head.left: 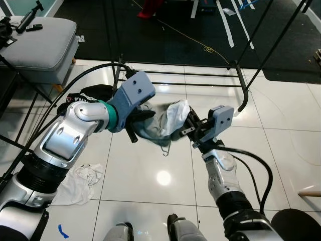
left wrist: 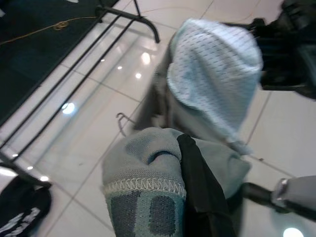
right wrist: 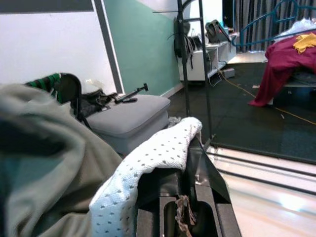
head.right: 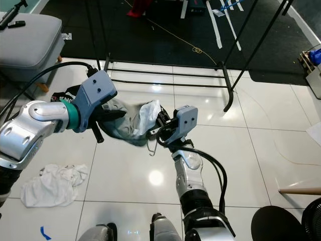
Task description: Hang hanger
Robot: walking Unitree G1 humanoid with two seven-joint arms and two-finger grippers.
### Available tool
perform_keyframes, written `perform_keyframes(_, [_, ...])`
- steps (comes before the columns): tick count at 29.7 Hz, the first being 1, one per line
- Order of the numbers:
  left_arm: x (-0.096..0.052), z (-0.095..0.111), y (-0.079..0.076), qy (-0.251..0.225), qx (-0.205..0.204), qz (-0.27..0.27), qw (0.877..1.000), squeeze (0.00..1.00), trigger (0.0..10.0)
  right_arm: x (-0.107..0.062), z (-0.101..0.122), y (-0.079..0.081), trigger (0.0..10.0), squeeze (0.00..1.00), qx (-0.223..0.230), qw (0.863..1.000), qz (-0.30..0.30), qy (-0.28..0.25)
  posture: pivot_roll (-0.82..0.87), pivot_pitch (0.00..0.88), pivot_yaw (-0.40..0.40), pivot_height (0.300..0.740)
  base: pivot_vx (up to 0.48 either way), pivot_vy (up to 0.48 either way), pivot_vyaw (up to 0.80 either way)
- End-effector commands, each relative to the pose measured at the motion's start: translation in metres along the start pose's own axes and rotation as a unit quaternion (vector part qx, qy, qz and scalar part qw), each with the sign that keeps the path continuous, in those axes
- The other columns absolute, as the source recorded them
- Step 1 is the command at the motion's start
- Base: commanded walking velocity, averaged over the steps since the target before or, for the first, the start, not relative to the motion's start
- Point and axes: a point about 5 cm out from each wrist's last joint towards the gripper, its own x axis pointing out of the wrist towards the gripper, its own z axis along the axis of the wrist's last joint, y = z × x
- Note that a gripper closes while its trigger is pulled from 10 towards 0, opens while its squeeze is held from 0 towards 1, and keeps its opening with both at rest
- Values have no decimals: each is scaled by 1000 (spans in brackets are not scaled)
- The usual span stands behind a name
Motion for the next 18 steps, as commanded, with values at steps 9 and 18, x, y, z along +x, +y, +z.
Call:
perform_keyframes(9, [8,30,0,-77,115,46,989,0,0,1,-7,34,0,0,7,995,103,8,19,133,23,740,0,0,0])
perform_keyframes(18, [4,51,-11,-151,216,27,964,0,0,-3,-31,39,0,0,-27,979,163,122,22,128,22,740,0,0,0])
